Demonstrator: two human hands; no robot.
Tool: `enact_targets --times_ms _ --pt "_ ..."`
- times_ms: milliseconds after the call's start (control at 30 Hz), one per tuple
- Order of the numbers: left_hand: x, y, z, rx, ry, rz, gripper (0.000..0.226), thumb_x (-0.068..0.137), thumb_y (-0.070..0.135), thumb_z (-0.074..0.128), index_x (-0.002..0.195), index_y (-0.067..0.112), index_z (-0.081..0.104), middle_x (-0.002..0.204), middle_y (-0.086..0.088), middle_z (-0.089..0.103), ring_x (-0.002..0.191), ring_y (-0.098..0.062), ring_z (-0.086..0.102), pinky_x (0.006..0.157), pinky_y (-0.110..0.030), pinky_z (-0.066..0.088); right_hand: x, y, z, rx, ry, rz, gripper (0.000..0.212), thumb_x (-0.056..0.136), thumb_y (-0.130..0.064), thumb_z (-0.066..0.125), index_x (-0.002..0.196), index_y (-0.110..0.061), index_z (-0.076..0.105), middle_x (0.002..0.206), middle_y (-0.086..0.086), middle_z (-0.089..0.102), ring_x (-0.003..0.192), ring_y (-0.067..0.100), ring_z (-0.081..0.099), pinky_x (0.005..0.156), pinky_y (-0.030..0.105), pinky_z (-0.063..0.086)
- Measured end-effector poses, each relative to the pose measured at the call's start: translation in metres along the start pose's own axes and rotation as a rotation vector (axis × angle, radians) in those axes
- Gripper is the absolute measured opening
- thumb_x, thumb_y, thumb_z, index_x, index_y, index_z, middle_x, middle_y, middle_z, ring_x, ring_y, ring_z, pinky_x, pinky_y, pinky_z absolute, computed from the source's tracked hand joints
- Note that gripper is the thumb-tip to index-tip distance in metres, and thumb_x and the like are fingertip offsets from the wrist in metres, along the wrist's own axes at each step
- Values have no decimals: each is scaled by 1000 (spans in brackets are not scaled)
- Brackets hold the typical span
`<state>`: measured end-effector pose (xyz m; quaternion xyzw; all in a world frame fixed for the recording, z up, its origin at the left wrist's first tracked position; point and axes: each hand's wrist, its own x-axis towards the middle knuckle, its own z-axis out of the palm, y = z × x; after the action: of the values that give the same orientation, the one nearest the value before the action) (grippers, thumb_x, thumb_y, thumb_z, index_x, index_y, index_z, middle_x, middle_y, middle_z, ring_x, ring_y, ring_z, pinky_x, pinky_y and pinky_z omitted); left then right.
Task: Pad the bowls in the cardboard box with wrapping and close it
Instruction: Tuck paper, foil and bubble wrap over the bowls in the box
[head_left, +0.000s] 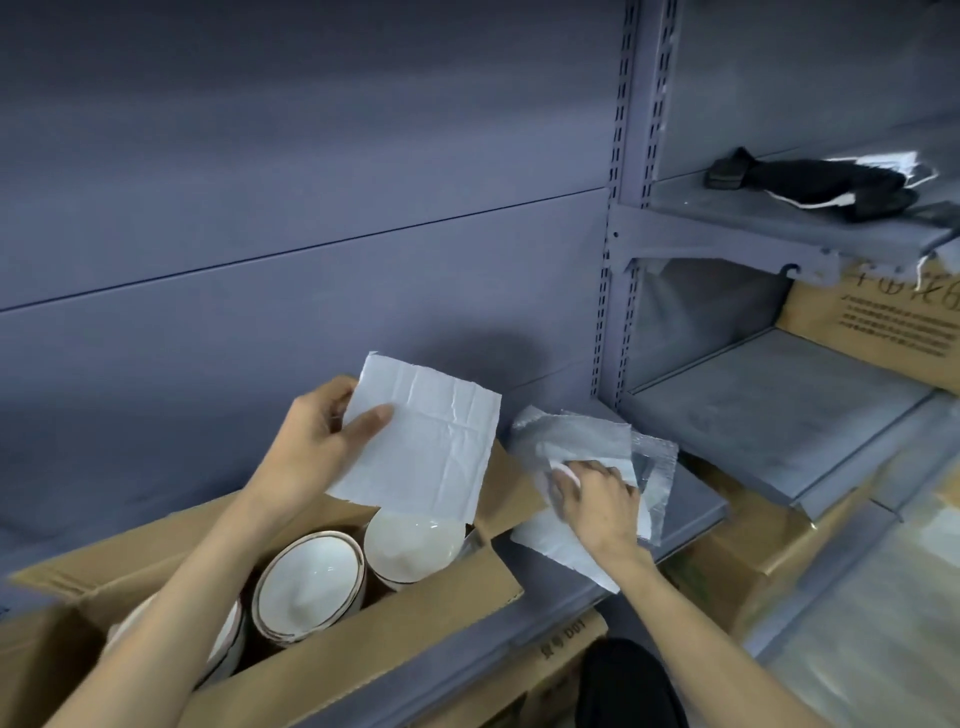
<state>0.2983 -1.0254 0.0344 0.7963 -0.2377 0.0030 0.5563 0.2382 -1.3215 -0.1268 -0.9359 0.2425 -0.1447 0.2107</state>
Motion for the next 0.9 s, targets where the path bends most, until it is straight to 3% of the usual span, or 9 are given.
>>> enact_targets --times_ms 67,133,233,333,467,533,667,800,900 --pt "0 -2 4 -28 6 49 40 94 22 72 129 33 55 97 -1 77 80 -22 75 61 -33 59 0 1 -12 128 122 21 31 106 -35 47 114 -16 71 112 6 72 109 32 62 95 49 46" --pt "1 -6 6 22 19 96 45 97 16 69 131 35 48 94 -2 73 73 -30 68 57 -40 55 1 -2 -26 226 213 22 35 108 -34 43 118 -13 69 115 7 71 109 32 62 94 53 48" --pt "5 -16 6 186 19 92 17 99 17 64 106 32 63 95 -28 59 72 -43 48 63 -42 42 4 -14 -42 254 222 14 40 109 -37 38 123 -13 67 128 7 67 121 32 56 100 56 43" --pt "4 -21 9 228 21 35 19 98 16 65 92 34 71 93 -27 63 69 -32 44 67 -35 34 3 -28 -46 246 185 -23 41 110 -35 37 138 -15 59 144 5 57 132 32 48 104 54 37" --pt "-3 -25 11 213 37 -11 21 99 19 65 88 34 74 97 -12 72 80 -39 56 72 -36 40 -15 -58 -49 413 290 -349 44 110 -35 35 146 -17 54 146 1 54 131 24 48 107 43 38" --pt "-8 -24 10 161 18 -60 22 102 36 58 91 31 76 94 -7 73 80 -35 58 75 -36 42 -29 -81 -49 378 308 -570 47 111 -38 30 149 -19 50 148 -2 50 133 20 49 108 36 33" --pt "-21 -12 4 -6 -39 -114 67 91 74 53 92 9 70 80 0 62 72 -20 55 71 -39 42 -56 -119 -42 276 278 -897 45 112 -38 35 152 -23 47 153 -3 43 135 21 47 109 40 35" --pt "-32 -16 -17 -118 62 -51 37 95 39 65 91 2 66 76 -15 55 68 -24 50 66 -43 41 -69 -134 -33 282 161 -1022 51 106 -52 44 150 -27 50 157 -3 38 139 19 39 111 44 33" --pt "-46 -25 -44 -143 106 -52 25 95 34 67 95 10 71 83 -15 66 72 -27 59 67 -40 47 -65 -142 -29 356 213 -813 73 96 -61 54 158 -29 33 161 -6 31 142 20 36 113 44 34"
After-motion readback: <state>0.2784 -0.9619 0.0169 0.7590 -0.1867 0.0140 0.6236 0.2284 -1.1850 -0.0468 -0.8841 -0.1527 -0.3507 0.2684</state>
